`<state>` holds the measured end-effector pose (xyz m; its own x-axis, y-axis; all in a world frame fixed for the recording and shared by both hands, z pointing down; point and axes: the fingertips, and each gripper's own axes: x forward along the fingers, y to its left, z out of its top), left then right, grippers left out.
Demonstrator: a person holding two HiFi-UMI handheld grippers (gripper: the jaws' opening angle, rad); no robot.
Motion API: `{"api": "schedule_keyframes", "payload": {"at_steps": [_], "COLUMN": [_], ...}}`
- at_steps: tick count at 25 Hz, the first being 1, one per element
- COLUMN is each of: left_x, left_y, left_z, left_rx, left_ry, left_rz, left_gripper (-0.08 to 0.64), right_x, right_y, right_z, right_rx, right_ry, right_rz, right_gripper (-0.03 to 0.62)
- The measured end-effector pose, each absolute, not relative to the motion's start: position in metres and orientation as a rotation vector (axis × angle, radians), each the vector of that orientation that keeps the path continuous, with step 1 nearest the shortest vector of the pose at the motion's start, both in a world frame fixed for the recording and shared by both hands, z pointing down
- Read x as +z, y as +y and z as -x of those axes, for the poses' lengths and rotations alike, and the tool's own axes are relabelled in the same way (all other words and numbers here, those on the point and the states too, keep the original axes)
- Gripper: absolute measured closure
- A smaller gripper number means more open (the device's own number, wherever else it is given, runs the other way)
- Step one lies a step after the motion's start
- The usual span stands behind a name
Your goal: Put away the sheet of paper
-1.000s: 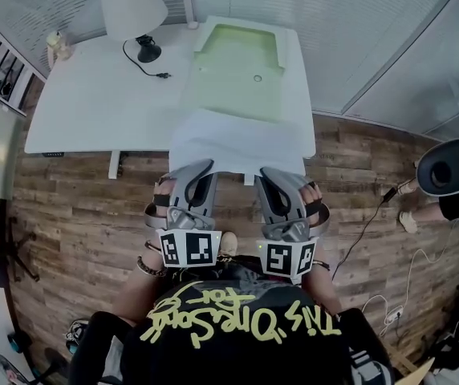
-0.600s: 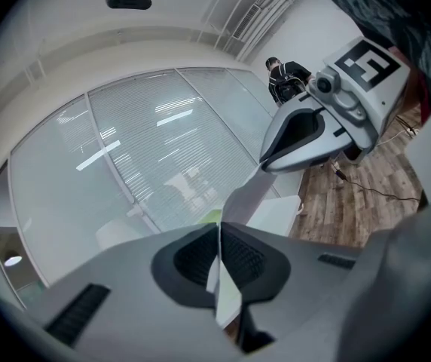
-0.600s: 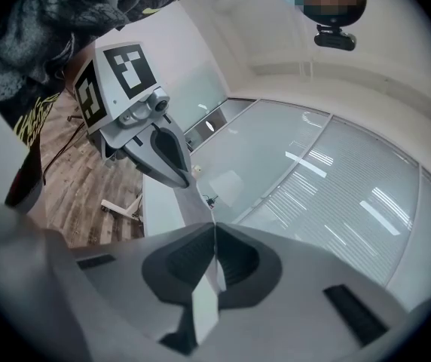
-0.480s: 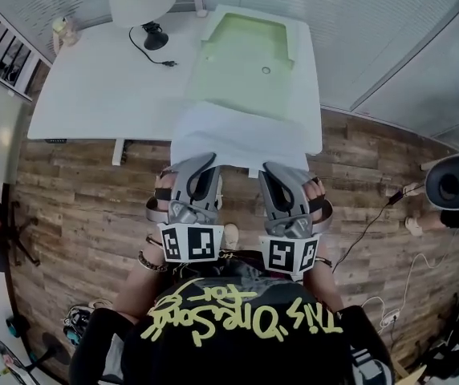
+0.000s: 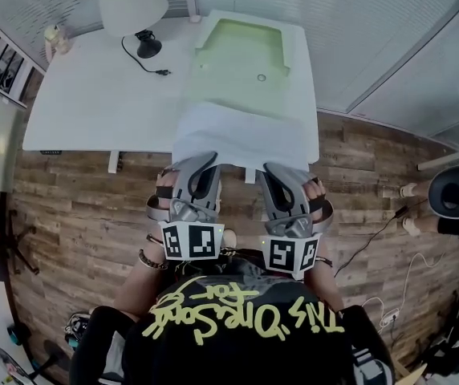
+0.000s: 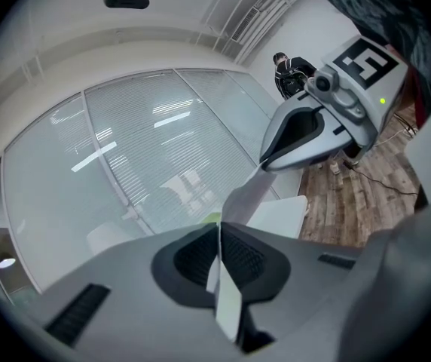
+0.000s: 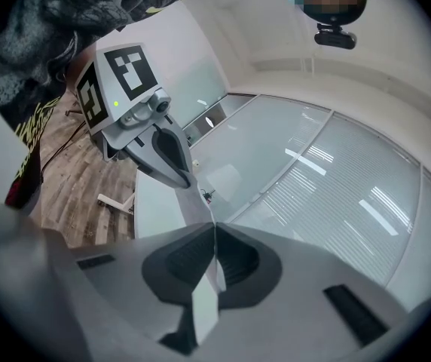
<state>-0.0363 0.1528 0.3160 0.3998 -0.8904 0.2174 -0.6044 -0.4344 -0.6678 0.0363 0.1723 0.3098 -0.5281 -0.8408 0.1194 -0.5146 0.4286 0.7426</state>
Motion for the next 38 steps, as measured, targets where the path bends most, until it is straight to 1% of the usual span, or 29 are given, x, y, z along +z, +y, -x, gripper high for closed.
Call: {"api": "schedule_keyframes", "payload": {"at_steps": [15, 38], "left_x": [0.315, 0.332], "left_y": [0.093, 0.016], "left_z": [0.042, 0.051], "left_rx": [-0.765, -0.814], "left_ry": [1.215, 1.109], "left_rz": [2.201, 2.274], "left_gripper": [0.549, 0.549], "right_x": [0.308, 0.322], "right_y": [0.116, 0.037], "right_z": [-0.03, -0.02], "right_rx": [-0.899, -0.806], "right_ry": [-2.169, -2.133], "right_rz": [-1.151, -1.173], "right_gripper": [0.583, 0.583]}}
